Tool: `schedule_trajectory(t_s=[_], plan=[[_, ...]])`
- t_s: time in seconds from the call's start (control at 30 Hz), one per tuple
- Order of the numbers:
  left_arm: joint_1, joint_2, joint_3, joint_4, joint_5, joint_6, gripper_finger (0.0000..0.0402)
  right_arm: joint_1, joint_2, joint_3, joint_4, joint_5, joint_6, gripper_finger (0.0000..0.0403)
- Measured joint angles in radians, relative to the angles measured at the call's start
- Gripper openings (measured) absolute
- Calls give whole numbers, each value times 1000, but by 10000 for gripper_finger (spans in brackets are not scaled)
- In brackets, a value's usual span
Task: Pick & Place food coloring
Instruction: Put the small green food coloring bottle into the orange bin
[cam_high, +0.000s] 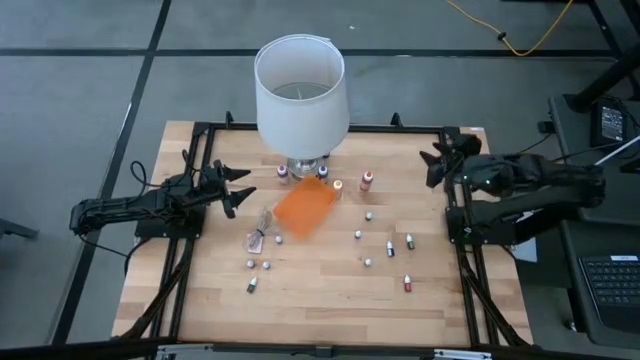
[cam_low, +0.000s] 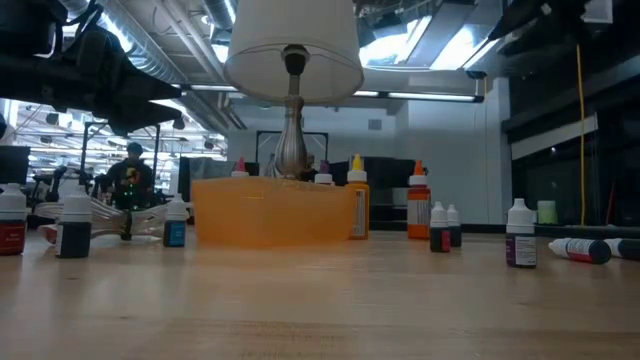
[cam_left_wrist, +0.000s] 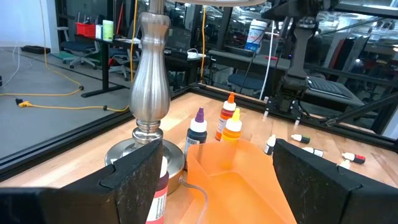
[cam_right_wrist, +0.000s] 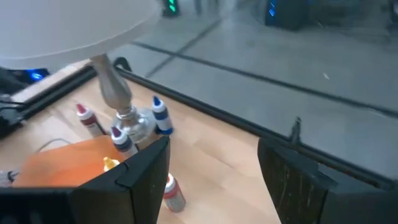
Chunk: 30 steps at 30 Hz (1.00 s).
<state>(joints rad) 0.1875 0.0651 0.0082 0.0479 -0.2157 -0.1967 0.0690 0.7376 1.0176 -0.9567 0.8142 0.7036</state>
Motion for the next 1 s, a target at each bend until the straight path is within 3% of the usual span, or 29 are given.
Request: schedule_trajectory(t_s=[0.23,0.53,0.8,1.0], plan=[[0,0,0,0,0,0,294,-84,207,248,-275,-74,224,244],[0,0,0,0,0,0,294,-198,431,455,-536,-324,476,244],[0,0,0,0,0,0,294,-268,533,446,-589,-645,532,244],[0,0,0,0,0,0,294,-292,592,387,-592,-814,530,244]])
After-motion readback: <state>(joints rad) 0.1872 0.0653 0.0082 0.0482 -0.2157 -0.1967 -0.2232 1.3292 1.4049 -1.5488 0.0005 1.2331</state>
